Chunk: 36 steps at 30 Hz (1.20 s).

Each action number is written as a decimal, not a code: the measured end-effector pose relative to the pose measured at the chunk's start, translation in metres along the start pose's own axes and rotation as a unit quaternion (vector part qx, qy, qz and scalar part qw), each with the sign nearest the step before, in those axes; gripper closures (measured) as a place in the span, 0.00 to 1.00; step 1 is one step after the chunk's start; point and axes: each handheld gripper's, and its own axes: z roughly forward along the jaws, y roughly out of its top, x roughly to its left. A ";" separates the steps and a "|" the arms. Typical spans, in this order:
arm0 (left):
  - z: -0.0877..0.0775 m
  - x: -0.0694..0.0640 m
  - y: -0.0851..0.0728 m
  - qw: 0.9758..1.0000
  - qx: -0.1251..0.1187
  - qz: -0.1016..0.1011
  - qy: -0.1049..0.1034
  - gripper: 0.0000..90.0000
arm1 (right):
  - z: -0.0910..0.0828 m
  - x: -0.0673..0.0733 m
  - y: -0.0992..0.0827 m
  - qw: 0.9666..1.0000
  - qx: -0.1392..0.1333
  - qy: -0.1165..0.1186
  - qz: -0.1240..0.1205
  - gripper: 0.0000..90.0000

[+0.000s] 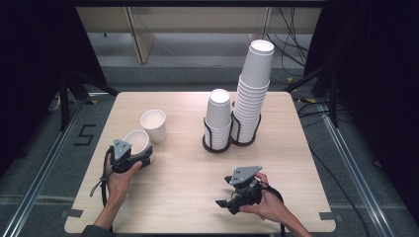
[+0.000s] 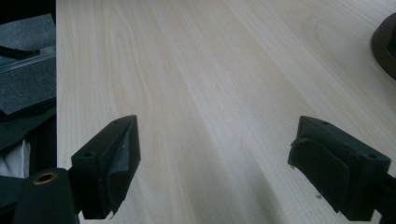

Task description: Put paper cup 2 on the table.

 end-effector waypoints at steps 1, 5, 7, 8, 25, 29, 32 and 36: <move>0.001 0.001 -0.001 1.000 0.008 0.001 0.002 0.16 | 0.000 0.000 0.000 1.000 0.000 0.000 0.000 0.18; 0.005 0.003 -0.001 1.000 0.000 0.000 -0.005 0.15 | 0.000 0.000 0.000 1.000 0.001 0.000 0.001 0.18; 0.007 0.004 -0.001 1.000 -0.002 0.002 -0.006 0.14 | 0.000 0.000 0.000 1.000 0.001 -0.001 0.001 0.18; 0.007 0.004 -0.001 1.000 -0.003 0.001 -0.004 0.14 | 0.000 0.000 0.000 1.000 0.001 0.000 0.000 0.18; 0.011 0.007 -0.008 1.000 0.010 0.004 -0.019 0.15 | 0.000 0.001 0.000 1.000 0.004 0.003 0.002 0.18; 0.011 0.006 -0.010 1.000 0.022 0.001 -0.017 0.16 | 0.000 0.001 -0.001 1.000 0.003 0.003 0.002 0.18; 0.009 0.005 -0.015 1.000 0.013 0.011 -0.005 0.16 | -0.001 0.001 0.000 1.000 0.006 0.002 0.004 0.18; 0.006 0.006 -0.018 1.000 0.013 0.010 -0.003 0.16 | -0.001 0.001 -0.001 1.000 0.003 0.001 0.002 0.18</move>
